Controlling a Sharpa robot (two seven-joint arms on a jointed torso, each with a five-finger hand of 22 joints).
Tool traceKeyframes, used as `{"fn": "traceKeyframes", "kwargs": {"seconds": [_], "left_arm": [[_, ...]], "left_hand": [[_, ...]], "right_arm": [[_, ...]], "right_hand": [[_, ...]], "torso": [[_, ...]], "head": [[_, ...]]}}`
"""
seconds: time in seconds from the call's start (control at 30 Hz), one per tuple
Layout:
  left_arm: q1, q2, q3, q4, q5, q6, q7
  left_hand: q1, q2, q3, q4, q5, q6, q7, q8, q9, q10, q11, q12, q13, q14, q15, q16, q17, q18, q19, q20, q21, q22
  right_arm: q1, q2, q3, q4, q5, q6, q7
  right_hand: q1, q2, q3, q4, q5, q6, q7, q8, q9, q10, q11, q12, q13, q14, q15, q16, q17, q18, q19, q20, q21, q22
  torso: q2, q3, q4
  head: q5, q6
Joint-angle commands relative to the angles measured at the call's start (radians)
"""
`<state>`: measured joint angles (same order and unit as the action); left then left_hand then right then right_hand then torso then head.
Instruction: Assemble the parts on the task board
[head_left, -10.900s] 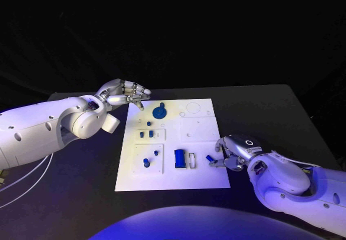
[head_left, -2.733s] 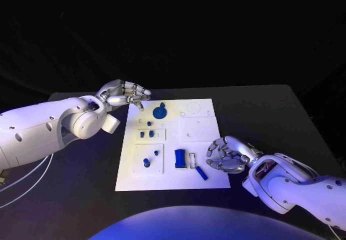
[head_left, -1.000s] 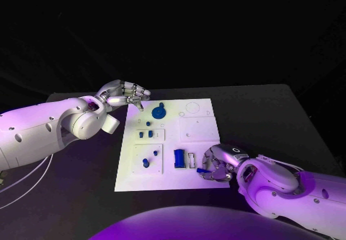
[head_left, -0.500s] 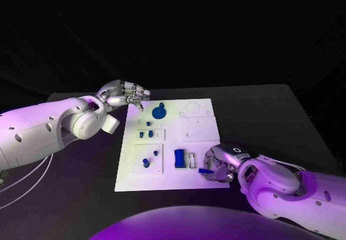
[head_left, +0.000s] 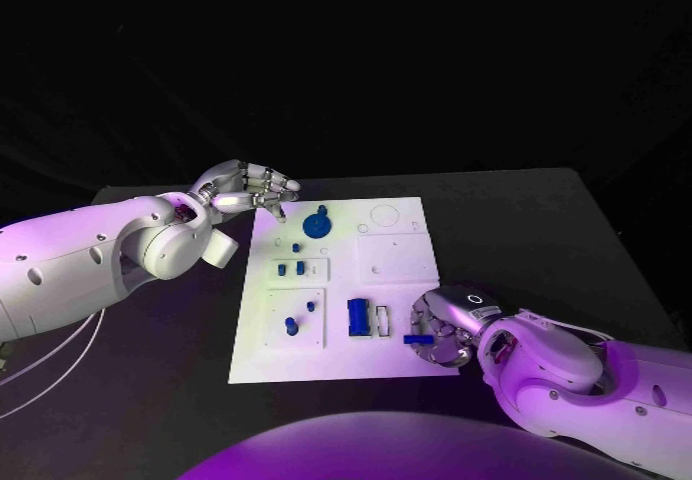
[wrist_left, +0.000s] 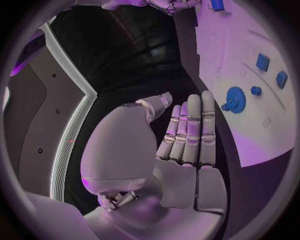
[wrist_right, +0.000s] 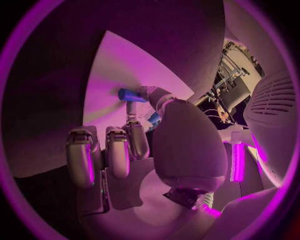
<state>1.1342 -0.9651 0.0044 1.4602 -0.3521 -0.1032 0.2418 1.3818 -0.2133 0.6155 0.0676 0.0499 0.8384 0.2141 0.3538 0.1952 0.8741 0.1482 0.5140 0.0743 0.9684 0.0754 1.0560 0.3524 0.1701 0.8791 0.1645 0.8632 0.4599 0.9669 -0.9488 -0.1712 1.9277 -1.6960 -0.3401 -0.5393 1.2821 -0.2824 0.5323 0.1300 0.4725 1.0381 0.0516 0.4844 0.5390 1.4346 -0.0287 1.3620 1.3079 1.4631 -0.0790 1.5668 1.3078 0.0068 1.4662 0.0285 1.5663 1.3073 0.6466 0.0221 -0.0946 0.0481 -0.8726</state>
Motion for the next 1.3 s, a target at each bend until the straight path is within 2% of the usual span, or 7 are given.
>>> {"fn": "traceKeyframes", "kwargs": {"seconds": [0.03, 0.17, 0.33, 0.8, 1.03, 1.3], "left_arm": [[0.000, 0.002, 0.001, 0.002, 0.000, 0.010, 0.005], [0.000, 0.002, 0.001, 0.002, 0.000, 0.010, 0.005], [0.000, 0.002, 0.001, 0.002, 0.000, 0.010, 0.006], [0.000, 0.003, 0.001, 0.002, 0.000, 0.010, 0.006], [0.000, 0.005, 0.001, 0.002, 0.000, 0.011, 0.006], [0.000, 0.006, 0.001, 0.002, 0.000, 0.013, 0.005]], "left_hand": [[0.008, -0.001, 0.000, -0.005, 0.005, -0.006, 0.000, 0.004, -0.002, -0.002, 0.001, 0.005, -0.001, -0.001, -0.003, 0.004, -0.001, 0.013, 0.005, 0.000, 0.004, 0.002], [0.008, -0.001, 0.000, -0.005, 0.005, -0.006, 0.000, 0.004, -0.002, -0.002, 0.001, 0.005, -0.001, -0.001, -0.003, 0.004, -0.001, 0.013, 0.005, 0.000, 0.004, 0.002], [0.008, -0.001, 0.000, -0.005, 0.005, -0.006, 0.000, 0.004, -0.002, -0.002, 0.001, 0.005, -0.001, -0.001, -0.003, 0.004, -0.001, 0.013, 0.005, 0.000, 0.004, 0.002], [0.008, -0.001, 0.000, -0.005, 0.005, -0.006, 0.000, 0.004, -0.002, -0.002, 0.001, 0.005, -0.001, -0.001, -0.003, 0.004, -0.001, 0.013, 0.005, 0.000, 0.004, 0.002], [0.008, -0.001, 0.000, -0.005, 0.005, -0.006, 0.000, 0.004, -0.002, -0.002, 0.001, 0.005, -0.001, -0.001, -0.003, 0.004, -0.001, 0.013, 0.005, 0.000, 0.004, 0.002], [0.008, -0.001, 0.000, -0.005, 0.005, -0.006, 0.000, 0.004, -0.002, -0.002, 0.001, 0.005, -0.001, -0.001, -0.003, 0.004, -0.001, 0.013, 0.005, 0.000, 0.004, 0.002]], "right_arm": [[-0.002, -0.004, -0.002, -0.001, -0.027, -0.010, -0.023], [-0.001, -0.007, -0.002, 0.004, -0.026, -0.029, -0.023], [0.001, -0.009, -0.001, 0.008, -0.022, -0.057, -0.021], [0.010, 0.005, 0.001, -0.001, 0.072, -0.170, -0.030], [0.018, 0.038, 0.002, -0.032, 0.265, -0.228, -0.038], [0.023, 0.070, 0.002, -0.061, 0.455, -0.257, -0.021]], "right_hand": [[-0.022, 0.004, 0.130, -0.070, 0.003, -0.003, 0.000, 0.034, 0.035, 0.016, 0.002, 0.009, 0.053, 0.108, -0.005, 0.004, 0.263, -0.007, 0.105, -0.007, 0.005, 0.263], [-0.053, 0.010, 0.182, -0.095, 0.001, -0.020, 0.000, 0.058, 0.063, 0.026, 0.005, 0.014, 0.063, 0.108, -0.005, 0.004, 0.263, -0.007, 0.105, -0.006, 0.005, 0.263], [-0.085, 0.019, 0.206, -0.098, 0.000, -0.031, -0.003, 0.071, 0.079, 0.034, 0.002, 0.020, 0.072, 0.108, -0.006, 0.004, 0.263, -0.007, 0.105, -0.007, 0.005, 0.263], [-0.162, 0.018, 0.212, -0.063, -0.003, -0.034, -0.016, 0.077, 0.091, 0.043, -0.007, 0.028, 0.084, 0.108, -0.015, 0.004, 0.263, -0.007, 0.105, -0.012, 0.005, 0.263], [-0.178, 0.018, 0.208, -0.049, -0.003, -0.032, -0.018, 0.076, 0.090, 0.045, -0.009, 0.031, 0.088, 0.108, -0.016, 0.004, 0.263, -0.007, 0.105, -0.014, 0.005, 0.263], [-0.181, 0.021, 0.209, -0.045, -0.003, -0.032, -0.018, 0.075, 0.090, 0.045, -0.009, 0.031, 0.088, 0.108, -0.017, 0.004, 0.263, -0.007, 0.105, -0.015, 0.005, 0.263]], "torso": [[0.000, -0.0010, 0.0003], [0.000, -0.0012, 0.0007], [0.000, -0.0013, 0.0011], [0.001, -0.0004, 0.0008], [0.000, -0.0007, 0.0005], [0.000, -0.0013, 0.0010]], "head": [[-0.001, 0.000], [-0.002, 0.000], [-0.002, 0.000], [-0.003, 0.000], [-0.006, 0.000], [-0.007, 0.000]]}}
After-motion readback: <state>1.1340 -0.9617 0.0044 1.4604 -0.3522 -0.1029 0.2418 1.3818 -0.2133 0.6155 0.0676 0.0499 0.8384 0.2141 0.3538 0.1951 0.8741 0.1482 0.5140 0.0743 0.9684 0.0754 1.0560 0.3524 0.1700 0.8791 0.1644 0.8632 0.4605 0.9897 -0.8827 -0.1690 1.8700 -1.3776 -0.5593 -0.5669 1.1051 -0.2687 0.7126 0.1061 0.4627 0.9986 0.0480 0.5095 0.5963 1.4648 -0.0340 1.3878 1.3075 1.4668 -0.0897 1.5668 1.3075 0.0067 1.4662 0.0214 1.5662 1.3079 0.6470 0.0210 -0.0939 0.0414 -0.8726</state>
